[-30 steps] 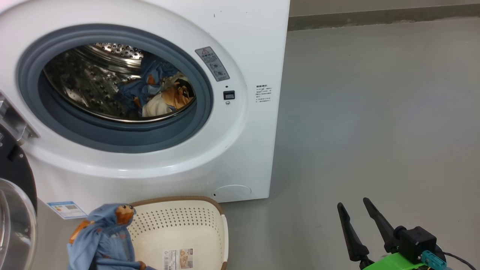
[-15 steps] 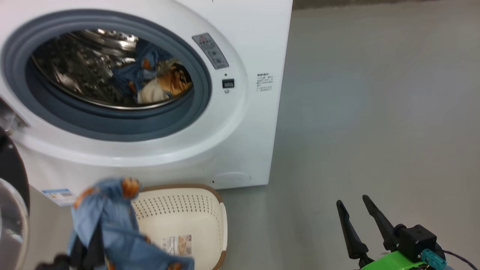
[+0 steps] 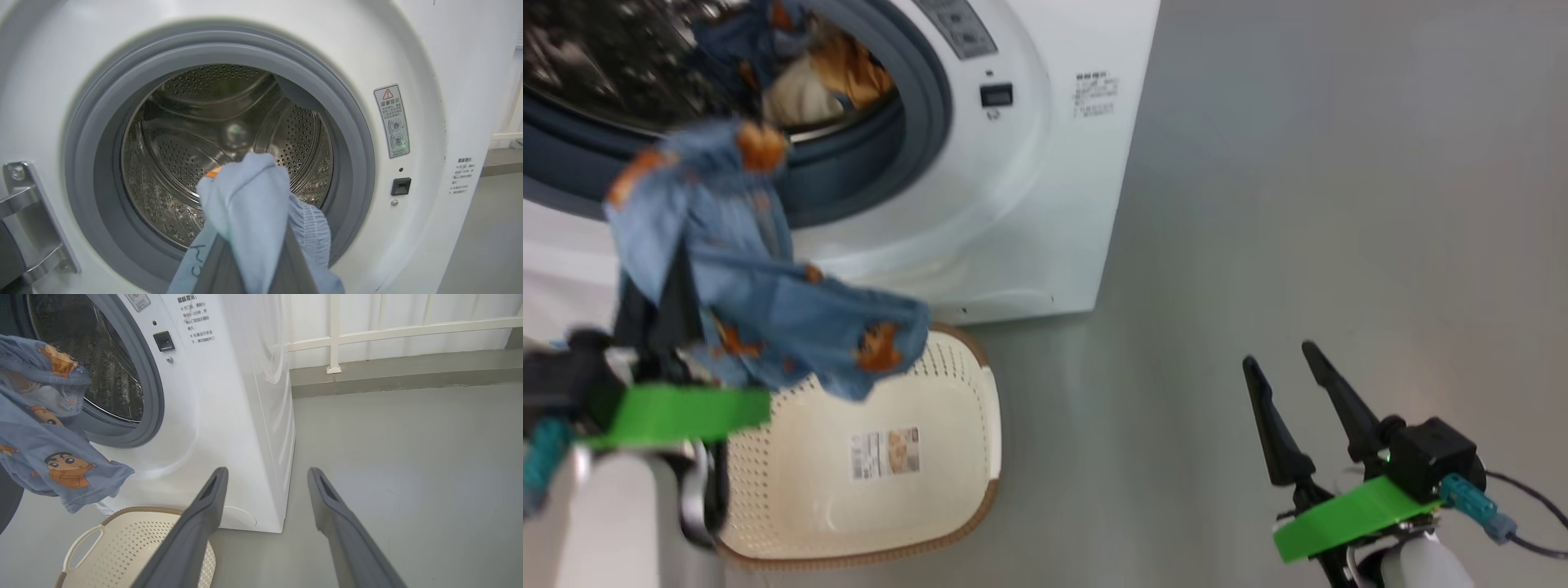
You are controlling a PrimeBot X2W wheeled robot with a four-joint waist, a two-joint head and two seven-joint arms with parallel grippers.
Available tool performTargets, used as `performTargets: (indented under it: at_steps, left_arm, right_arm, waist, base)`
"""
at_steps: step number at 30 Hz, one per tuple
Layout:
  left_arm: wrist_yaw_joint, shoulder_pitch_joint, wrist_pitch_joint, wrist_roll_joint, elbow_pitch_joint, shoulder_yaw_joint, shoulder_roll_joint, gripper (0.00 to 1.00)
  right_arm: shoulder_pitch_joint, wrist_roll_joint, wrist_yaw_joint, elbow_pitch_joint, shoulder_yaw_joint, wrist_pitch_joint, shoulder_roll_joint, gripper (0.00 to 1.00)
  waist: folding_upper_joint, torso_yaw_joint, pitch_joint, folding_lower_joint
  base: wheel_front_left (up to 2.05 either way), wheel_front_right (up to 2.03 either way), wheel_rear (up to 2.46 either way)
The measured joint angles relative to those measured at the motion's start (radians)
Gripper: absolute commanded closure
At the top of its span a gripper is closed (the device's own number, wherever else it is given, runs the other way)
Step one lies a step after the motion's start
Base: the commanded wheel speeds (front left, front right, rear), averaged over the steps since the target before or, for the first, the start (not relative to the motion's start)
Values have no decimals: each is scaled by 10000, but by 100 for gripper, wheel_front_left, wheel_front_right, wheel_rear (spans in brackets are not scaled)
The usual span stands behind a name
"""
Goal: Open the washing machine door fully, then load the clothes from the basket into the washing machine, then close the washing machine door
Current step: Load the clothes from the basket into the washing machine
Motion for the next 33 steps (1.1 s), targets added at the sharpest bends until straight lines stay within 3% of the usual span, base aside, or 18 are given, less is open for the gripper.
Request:
performTargets:
  at_steps: [11,21,26,33]
  left_arm:
    - [-188,-3191,-17,245,1503,174,495,100]
    - [-274,-6264,-21,328,4295,219,1097,100]
    - [-286,-7598,451,219,5517,226,1348,100]
    - [-428,-9195,2153,-117,6920,151,1710,100]
  right_arm:
    - [-899,2,0,-113,178,0,-2,0]
    - [-1423,115,0,-253,234,0,6,0]
    - [-1598,188,0,-278,286,0,13,0]
    - [-1867,299,0,-299,479,0,31,0]
  waist:
    - [0,-344,1586,0]
    - [0,-716,2992,0]
    - [0,-868,3622,0]
    - [0,-1108,4395,0]
  base:
    - [0,0,0]
    - [0,0,0]
    - [0,0,0]
    - [0,0,0]
